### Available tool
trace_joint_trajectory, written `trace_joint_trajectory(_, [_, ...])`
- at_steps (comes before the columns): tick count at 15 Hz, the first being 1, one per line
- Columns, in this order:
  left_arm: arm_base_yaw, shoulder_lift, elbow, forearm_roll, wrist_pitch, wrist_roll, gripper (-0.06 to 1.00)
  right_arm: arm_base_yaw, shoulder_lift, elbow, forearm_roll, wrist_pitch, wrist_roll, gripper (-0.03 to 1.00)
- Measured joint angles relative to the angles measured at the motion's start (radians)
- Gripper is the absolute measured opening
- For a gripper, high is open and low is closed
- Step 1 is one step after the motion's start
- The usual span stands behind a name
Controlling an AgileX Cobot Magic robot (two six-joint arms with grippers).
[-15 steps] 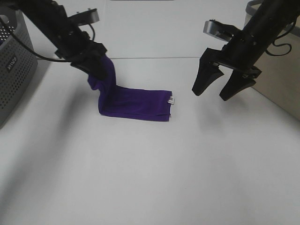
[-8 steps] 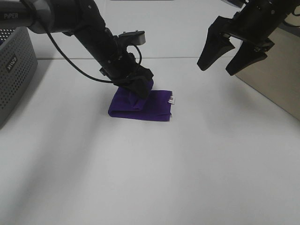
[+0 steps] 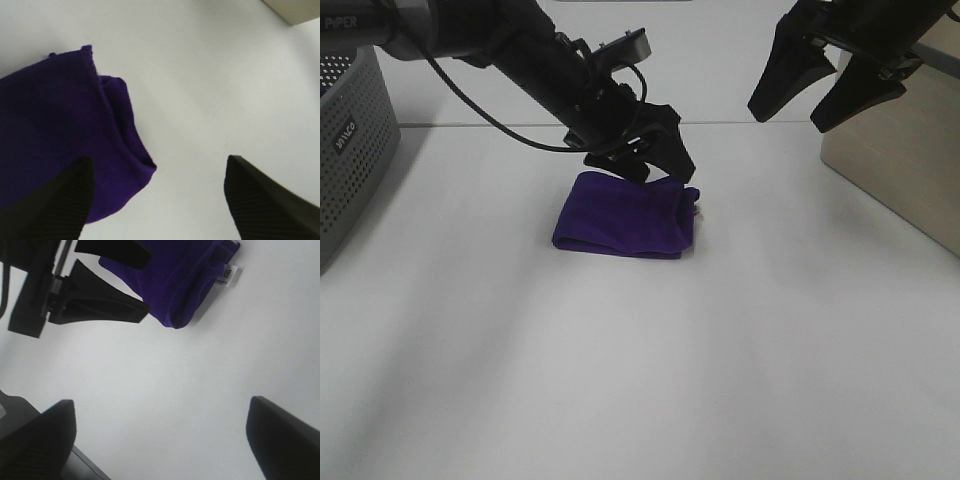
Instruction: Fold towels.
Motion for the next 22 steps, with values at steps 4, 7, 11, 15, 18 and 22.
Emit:
trace_joint_trajectory(4, [0.099, -0.068, -0.086, 0.211, 0.149, -0.033, 0.67, 0.002, 0.000, 0.000, 0.040, -0.010, -0.064, 0.89])
trace_joint_trajectory(7, [0.201, -0.143, -0.136, 0.413, 0.244, -0.152, 0.67, 0.047, 0.000, 0.000, 0.028, -0.029, -0.053, 0.89])
trace_joint_trajectory(11, [0.378, -0.346, -0.085, 0.617, 0.253, -0.307, 0.67, 0.028, -0.081, 0.000, -0.224, -0.029, 0.174, 0.89])
trace_joint_trajectory(15, [0.555, -0.655, 0.235, 0.634, 0.253, -0.316, 0.74, -0.102, -0.276, 0.013, -0.304, -0.008, 0.231, 0.89])
trace_joint_trajectory(18, [0.634, -1.003, 0.576, 0.647, 0.240, -0.305, 0.77, -0.176, -0.588, 0.128, -0.353, -0.008, 0.280, 0.89])
trace_joint_trajectory(22, [0.640, -1.577, 0.965, 0.663, 0.139, -0.207, 0.77, -0.178, -1.129, 0.500, -0.448, -0.002, 0.287, 0.89])
